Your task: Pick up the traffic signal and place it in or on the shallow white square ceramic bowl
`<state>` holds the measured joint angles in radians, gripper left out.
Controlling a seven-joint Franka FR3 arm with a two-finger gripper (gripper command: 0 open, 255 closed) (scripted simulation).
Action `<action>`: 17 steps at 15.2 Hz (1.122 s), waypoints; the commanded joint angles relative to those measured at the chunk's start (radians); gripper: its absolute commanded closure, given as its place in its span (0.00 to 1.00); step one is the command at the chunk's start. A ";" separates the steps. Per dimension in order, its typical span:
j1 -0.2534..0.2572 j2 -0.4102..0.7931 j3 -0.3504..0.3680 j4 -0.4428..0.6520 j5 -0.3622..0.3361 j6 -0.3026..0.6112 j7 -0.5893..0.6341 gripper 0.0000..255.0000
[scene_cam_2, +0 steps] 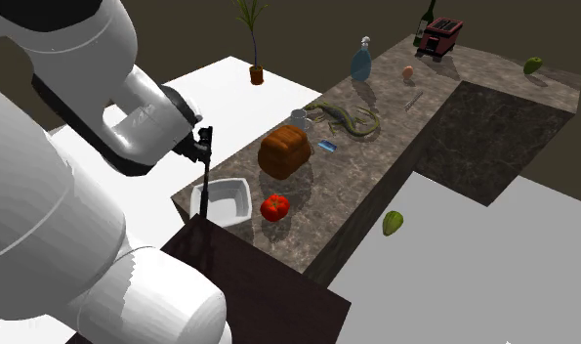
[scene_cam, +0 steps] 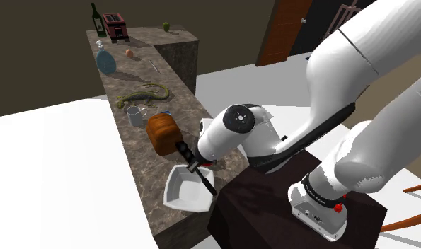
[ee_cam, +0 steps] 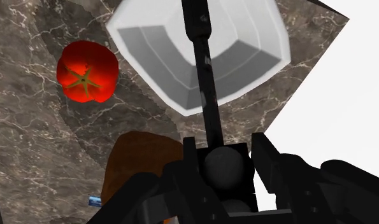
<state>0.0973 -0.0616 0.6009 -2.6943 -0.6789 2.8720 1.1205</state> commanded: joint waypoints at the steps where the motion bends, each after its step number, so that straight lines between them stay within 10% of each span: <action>1: -0.027 0.039 0.008 0.009 -0.120 0.011 0.094 1.00; 6: -0.034 0.146 -0.020 0.054 -0.395 0.007 0.319 1.00; 13: -0.031 0.146 -0.022 0.054 -0.395 0.007 0.319 1.00; 14: -0.031 0.146 -0.022 0.054 -0.395 0.007 0.319 0.00; 17: -0.031 0.146 -0.022 0.054 -0.395 0.007 0.319 0.00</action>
<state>0.0662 0.0847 0.5791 -2.6405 -1.0735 2.8792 1.4394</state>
